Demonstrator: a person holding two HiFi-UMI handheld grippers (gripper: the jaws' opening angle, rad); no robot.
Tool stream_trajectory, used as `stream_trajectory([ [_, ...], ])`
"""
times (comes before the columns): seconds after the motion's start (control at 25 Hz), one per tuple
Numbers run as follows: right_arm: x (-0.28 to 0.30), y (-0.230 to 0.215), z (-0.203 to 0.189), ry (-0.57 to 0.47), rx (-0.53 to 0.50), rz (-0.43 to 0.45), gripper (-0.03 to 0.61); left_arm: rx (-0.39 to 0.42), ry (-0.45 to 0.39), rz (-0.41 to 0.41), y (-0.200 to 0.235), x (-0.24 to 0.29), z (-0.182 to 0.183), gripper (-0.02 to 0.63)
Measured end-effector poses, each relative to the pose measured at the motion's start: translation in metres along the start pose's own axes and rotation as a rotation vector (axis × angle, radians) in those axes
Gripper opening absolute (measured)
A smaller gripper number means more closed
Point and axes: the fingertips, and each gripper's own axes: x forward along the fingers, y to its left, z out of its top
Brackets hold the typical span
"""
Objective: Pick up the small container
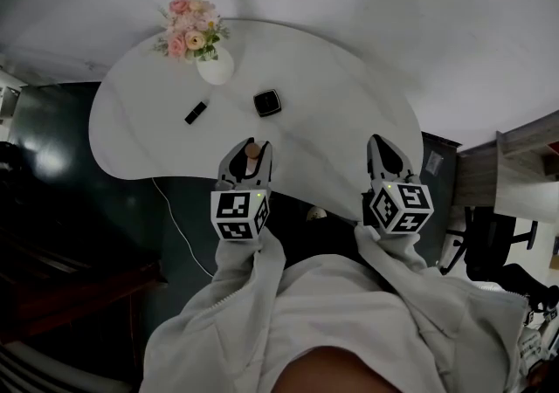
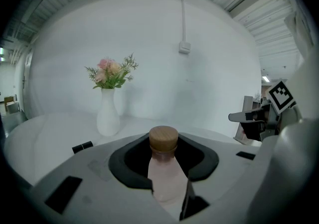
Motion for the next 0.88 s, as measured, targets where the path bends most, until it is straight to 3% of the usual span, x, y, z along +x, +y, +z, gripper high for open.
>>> stream_trajectory([
  [0.88,-0.016,0.009,-0.017,0.008,-0.002,0.029,0.049,0.001,-0.008,-0.021,-0.024,-0.007,-0.007,0.126],
])
